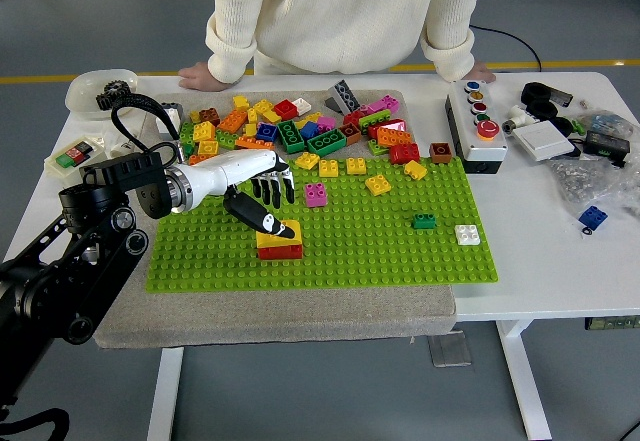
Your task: Pick up the brick,pile it on top of brick,press brick,pick up the brick,pile it on top of brick,press brick
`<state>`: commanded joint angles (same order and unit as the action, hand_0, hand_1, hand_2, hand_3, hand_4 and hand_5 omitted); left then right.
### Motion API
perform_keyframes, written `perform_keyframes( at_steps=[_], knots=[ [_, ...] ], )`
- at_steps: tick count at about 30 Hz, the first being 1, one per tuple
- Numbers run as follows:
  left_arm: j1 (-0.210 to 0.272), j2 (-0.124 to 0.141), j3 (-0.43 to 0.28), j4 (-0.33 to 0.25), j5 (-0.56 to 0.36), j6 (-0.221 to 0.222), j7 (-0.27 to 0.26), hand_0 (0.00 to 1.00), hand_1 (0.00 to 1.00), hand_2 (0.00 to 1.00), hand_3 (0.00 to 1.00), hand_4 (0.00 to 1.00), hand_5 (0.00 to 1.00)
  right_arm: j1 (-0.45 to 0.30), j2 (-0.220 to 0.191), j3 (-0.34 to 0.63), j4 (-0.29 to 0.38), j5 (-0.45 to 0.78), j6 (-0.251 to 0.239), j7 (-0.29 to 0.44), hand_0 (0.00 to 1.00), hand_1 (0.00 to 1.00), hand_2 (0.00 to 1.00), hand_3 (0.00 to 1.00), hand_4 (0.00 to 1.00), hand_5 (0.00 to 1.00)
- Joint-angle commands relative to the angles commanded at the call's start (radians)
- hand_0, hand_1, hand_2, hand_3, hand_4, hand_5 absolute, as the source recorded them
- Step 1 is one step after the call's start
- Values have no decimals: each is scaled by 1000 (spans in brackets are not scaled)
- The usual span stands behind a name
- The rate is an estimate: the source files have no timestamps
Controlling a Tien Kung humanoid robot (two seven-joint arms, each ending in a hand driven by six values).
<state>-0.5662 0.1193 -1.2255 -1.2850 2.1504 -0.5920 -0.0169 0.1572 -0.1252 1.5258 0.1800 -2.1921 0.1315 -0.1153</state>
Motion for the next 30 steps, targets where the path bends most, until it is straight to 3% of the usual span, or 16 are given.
perform_keyframes(
  at_steps=[5,6,11,12,17,18,29,30],
  knots=[
    [12,7,7,-8,6,1,-18,524,493,482,522,998,343,1,1,-3,0,0,0,1,741,650,715,582,803,341],
    [14,8,7,-8,7,4,-21,712,634,580,617,998,352,1,1,-3,0,0,0,1,741,650,716,582,803,341],
    [18,11,6,-4,7,29,-43,712,634,580,617,998,352,-1,1,-4,0,-2,1,1,741,650,716,582,803,341],
    [18,11,6,-4,7,32,-45,791,690,685,748,998,346,-1,1,-4,0,-2,1,1,741,650,716,582,803,342],
    [18,11,2,-4,8,50,-62,791,690,685,748,998,346,-2,1,-5,0,-5,1,1,741,650,716,582,803,342],
    [18,11,2,-4,11,51,-66,840,722,714,772,998,340,-1,1,-5,0,-5,1,1,741,650,716,582,802,344],
    [28,17,3,-28,63,41,-68,882,745,728,797,998,333,0,0,-2,0,-3,0,1,741,650,714,582,803,342],
    [29,17,3,-30,68,41,-67,932,762,752,824,998,306,0,0,-2,0,-3,0,2,741,650,713,582,803,343]
  ],
)
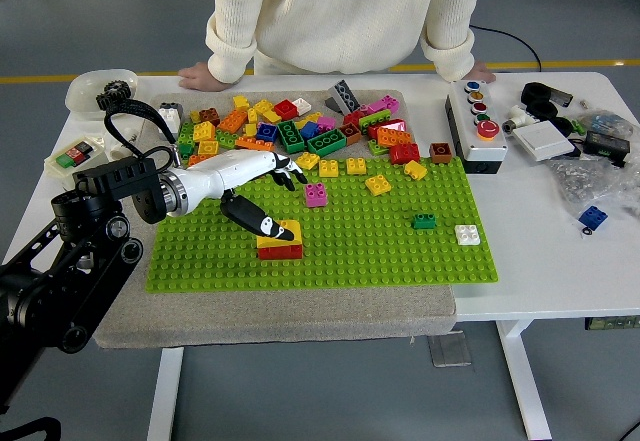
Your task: Pick up the brick,pile it on top of brick,press brick,pick up the brick,pile it on top of brick,press brick
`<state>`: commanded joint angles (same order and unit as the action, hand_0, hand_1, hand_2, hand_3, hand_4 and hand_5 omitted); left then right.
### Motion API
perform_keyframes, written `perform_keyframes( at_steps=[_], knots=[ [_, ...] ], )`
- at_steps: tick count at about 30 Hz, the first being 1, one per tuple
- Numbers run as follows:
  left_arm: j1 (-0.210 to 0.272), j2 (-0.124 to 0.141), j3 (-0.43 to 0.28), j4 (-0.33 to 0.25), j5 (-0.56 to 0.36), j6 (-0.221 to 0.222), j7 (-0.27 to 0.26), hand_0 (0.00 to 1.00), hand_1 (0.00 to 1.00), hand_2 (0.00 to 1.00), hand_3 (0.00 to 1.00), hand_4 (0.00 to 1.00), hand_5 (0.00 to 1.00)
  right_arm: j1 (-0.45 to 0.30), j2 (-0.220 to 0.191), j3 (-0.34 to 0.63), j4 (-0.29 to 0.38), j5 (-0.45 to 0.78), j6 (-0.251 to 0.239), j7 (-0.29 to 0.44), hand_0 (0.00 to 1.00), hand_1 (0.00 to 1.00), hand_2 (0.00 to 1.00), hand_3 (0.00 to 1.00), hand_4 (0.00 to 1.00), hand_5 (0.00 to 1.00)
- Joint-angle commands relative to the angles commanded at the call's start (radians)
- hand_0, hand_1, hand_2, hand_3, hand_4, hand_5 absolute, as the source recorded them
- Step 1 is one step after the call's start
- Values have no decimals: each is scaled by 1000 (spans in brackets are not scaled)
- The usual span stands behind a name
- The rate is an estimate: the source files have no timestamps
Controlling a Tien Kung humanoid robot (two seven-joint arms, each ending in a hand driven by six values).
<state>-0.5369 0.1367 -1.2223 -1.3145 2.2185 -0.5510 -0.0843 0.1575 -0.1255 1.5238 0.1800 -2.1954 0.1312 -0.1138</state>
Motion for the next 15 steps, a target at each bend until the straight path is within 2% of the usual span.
perform_keyframes(
  at_steps=[4,6,15],
  knots=[
    [13,1,15,-8,23,19,-1,932,762,752,824,998,306,0,1,1,0,0,0,0,741,650,713,582,803,343],
    [19,0,23,-7,34,46,-10,964,782,775,845,998,271,0,1,1,0,0,0,0,742,648,713,582,804,344],
    [27,3,33,-2,40,110,-45,977,792,787,863,998,276,1,-1,4,0,1,-1,0,741,649,713,582,804,344]
  ],
)
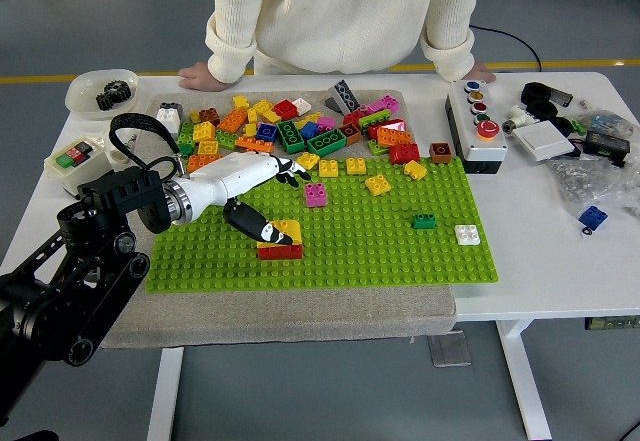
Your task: Pick up the brick,pile it on top of brick,press brick,pick up the brick,pile it on top of brick,press brick
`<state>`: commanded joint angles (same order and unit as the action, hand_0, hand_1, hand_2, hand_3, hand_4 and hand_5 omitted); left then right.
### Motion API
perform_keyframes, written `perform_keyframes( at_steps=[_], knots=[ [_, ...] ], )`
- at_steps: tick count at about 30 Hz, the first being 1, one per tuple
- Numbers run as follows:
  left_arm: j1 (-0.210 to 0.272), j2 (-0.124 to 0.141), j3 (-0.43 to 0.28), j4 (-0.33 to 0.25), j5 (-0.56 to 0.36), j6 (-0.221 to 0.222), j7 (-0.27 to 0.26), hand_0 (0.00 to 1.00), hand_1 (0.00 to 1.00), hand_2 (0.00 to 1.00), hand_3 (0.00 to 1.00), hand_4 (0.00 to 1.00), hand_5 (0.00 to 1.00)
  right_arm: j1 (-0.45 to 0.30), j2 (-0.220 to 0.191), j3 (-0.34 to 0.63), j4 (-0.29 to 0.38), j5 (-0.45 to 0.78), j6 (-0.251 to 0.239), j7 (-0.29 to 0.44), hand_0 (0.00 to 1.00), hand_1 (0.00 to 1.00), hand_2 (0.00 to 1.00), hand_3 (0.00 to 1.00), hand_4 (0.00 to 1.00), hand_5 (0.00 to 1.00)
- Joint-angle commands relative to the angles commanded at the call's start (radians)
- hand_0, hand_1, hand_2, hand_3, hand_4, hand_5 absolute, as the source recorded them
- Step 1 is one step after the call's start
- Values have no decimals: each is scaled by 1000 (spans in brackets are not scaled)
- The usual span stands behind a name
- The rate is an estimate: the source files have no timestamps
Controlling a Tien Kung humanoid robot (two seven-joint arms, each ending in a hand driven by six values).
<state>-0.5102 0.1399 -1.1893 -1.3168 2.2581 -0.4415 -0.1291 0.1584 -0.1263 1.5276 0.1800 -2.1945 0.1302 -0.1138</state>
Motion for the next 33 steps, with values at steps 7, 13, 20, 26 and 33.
perform_keyframes(
  at_steps=[7,13,20,26,33],
  knots=[
    [5,17,24,3,11,25,-32,998,807,812,920,998,251,2,0,0,0,3,0,0,741,649,713,583,805,344],
    [8,28,51,5,11,39,-45,998,814,820,924,998,249,2,0,1,0,4,0,0,741,650,713,583,805,345],
    [9,30,64,18,11,77,-61,998,816,831,930,998,238,1,1,-1,0,3,0,1,741,649,713,584,805,346],
    [6,29,68,34,11,102,-68,998,816,827,927,998,204,2,2,-4,0,3,0,2,741,649,713,584,805,347],
    [11,29,77,55,11,122,-77,998,816,828,922,998,177,1,3,-8,0,3,1,3,741,649,713,584,806,347]
  ],
)
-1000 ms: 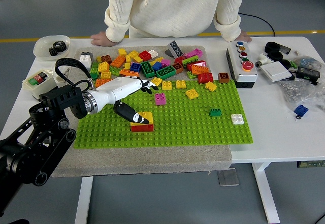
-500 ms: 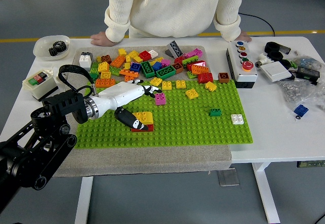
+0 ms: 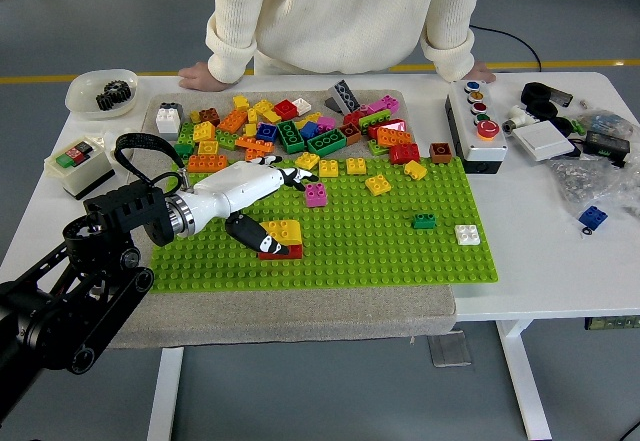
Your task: Pick up the brick,pile it on top of brick,press brick,pick up the brick,pile it on top of brick,press brick
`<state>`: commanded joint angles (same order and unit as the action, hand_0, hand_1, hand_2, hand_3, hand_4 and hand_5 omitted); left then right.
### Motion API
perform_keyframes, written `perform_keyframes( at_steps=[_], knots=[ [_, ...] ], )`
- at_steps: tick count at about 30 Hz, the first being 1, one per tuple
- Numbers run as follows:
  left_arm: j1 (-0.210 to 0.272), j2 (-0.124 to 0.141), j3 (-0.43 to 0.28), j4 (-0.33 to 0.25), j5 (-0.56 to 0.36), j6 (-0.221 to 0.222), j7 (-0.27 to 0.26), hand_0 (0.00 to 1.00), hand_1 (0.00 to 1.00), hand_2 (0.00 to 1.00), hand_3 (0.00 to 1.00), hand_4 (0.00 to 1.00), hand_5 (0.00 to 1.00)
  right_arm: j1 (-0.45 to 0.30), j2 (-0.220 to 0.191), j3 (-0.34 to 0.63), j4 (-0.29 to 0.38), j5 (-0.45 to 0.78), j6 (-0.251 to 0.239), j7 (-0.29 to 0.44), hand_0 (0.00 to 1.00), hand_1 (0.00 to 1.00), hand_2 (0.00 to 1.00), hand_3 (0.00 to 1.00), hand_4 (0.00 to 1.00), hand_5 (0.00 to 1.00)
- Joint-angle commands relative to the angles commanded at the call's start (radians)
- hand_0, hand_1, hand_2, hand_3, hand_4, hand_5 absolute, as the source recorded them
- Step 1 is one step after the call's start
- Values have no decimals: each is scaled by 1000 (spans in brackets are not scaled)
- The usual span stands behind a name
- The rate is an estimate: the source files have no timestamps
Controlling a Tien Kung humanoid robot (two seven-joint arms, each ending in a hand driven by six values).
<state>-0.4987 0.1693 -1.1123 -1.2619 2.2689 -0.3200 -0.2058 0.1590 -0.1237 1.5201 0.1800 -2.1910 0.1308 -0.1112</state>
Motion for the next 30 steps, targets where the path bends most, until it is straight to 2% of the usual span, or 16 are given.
perform_keyframes(
  at_steps=[11,30],
  knots=[
    [-1,-3,0,19,0,25,-8,998,814,824,917,998,184,-1,0,-1,0,-4,3,1,741,648,713,584,806,347],
    [-14,-12,-4,50,-6,41,-13,998,811,814,906,998,131,0,0,0,0,-2,3,2,741,649,713,584,806,349]
  ],
)
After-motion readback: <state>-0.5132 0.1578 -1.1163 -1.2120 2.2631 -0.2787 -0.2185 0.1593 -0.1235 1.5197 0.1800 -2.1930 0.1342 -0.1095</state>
